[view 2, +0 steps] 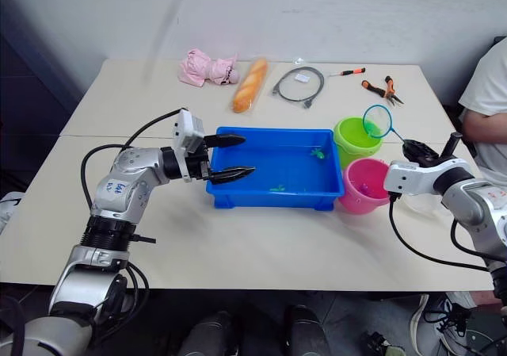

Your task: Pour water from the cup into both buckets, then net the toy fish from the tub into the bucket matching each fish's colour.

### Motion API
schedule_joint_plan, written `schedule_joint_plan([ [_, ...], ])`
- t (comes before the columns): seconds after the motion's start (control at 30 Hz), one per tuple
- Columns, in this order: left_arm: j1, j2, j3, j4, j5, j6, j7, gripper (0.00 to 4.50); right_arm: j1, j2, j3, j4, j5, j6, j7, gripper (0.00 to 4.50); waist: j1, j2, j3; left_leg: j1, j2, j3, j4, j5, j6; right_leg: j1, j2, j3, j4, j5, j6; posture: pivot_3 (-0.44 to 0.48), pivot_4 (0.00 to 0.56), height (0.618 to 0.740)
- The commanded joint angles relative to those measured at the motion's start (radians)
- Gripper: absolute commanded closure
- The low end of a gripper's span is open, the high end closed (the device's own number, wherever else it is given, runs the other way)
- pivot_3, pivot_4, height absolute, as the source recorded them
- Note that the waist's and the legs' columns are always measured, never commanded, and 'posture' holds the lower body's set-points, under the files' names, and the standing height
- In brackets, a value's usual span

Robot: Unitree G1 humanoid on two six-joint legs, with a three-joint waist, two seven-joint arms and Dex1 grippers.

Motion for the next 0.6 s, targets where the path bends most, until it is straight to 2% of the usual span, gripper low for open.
schedule_joint_plan([
  [0.03, -0.001, 0.005, 0.021, -0.027, -0.015, -0.011, 0.002, 0.04, -0.016, -0.036, -0.039, 0.004, -0.008, -0.021, -0.049, 4.5, 0.0, 0.0, 0.0, 0.0, 0.0, 0.0, 0.0, 0.0, 0.0, 0.0, 0.0, 0.0, 0.0, 0.0, 0.0, 0.0, 0.15, 0.738],
  [0.17, 0.003, 0.007, 0.024, -0.026, -0.015, -0.014, 0.003, 0.04, -0.026, -0.011, -0.061, 0.01, 0.054, -0.02, -0.042, 4.5, -0.001, 0.0, 0.0, 0.0, 0.0, 0.0, 0.0, 0.0, 0.0, 0.0, 0.0, 0.0, 0.0, 0.0, 0.0, 0.0, 0.15, 0.738],
  [0.33, 0.015, 0.031, 0.06, -0.011, -0.022, -0.031, 0.008, 0.04, -0.063, 0.1, -0.191, -0.074, 0.352, 0.134, 0.087, 4.5, -0.003, 0.0, 0.0, 0.0, 0.0, 0.0, 0.0, 0.0, 0.0, 0.0, 0.001, 0.0, 0.0, 0.0, 0.0, 0.0, 0.15, 0.738],
  [0.4, 0.027, 0.052, 0.083, -0.004, -0.027, -0.037, 0.0, 0.04, -0.087, 0.155, -0.247, -0.149, 0.54, 0.284, 0.198, 4.5, -0.005, 0.0, 0.0, 0.0, 0.001, 0.0, 0.0, 0.001, -0.001, 0.0, 0.001, 0.0, 0.0, 0.0, 0.0, 0.0, 0.15, 0.738],
  [0.47, 0.046, 0.082, 0.105, 0.005, -0.031, -0.045, -0.013, 0.04, -0.117, 0.206, -0.305, -0.277, 0.762, 0.544, 0.285, 4.5, -0.006, 0.0, 0.0, 0.001, 0.001, 0.0, 0.0, 0.001, -0.001, 0.0, 0.002, 0.0, 0.001, 0.0, 0.0, 0.0, 0.15, 0.738],
  [0.6, 0.074, 0.117, 0.132, 0.007, -0.037, -0.049, -0.024, 0.04, -0.157, 0.223, -0.347, -0.467, 0.991, 0.972, 0.322, 4.5, 0.0, 0.0, 0.0, 0.001, 0.002, -0.002, 0.0, 0.001, -0.001, 0.0, 0.001, 0.0, 0.003, 0.0, 0.0, 0.0, 0.15, 0.738],
])
